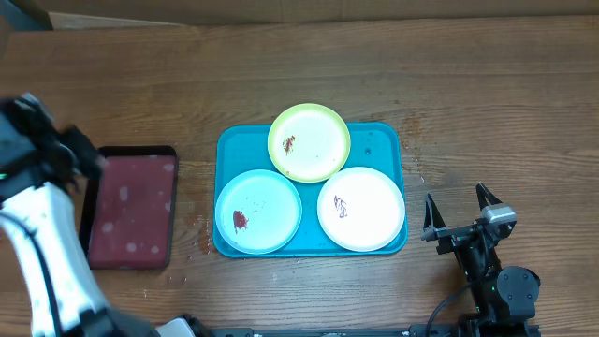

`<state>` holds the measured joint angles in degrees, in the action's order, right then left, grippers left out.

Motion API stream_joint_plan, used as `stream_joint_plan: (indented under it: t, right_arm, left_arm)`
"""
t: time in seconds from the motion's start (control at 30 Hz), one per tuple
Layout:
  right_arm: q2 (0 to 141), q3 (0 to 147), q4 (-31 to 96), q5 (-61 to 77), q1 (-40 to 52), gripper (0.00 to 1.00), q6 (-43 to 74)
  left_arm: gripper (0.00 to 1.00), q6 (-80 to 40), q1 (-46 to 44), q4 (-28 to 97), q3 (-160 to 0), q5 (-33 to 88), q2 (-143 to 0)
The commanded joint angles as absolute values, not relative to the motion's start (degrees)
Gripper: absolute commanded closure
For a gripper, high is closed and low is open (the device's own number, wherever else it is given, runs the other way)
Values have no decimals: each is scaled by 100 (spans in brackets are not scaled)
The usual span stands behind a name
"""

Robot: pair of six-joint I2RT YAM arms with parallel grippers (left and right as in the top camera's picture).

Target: Clean dirty plates on tray and stack at the side

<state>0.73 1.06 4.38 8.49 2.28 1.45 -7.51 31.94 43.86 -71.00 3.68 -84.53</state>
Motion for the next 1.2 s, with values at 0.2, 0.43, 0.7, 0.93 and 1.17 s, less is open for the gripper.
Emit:
stream_joint_plan:
  t: [0.2, 0.43, 0.7, 0.93, 1.17]
  right_arm:
    - [38, 47, 414, 773, 207, 0, 126]
    - [38, 47, 414, 773, 207, 0, 126]
    - [38, 47, 414, 773, 207, 0, 126]
    - [38, 47, 414, 773, 207, 0, 123]
    - [38, 47, 414, 773, 207, 0, 123]
  left_arm:
    - [96, -904, 3151, 5070, -7500, 2049, -9035]
    - [96, -906, 3035, 5714, -9227, 2893, -8106]
    - [96, -904, 1885, 6729, -9273, 3382, -7561]
    - [96, -932, 134, 7054, -8187, 2908, -7883]
    - [96, -1544, -1105, 5992, -6928, 2440, -8630]
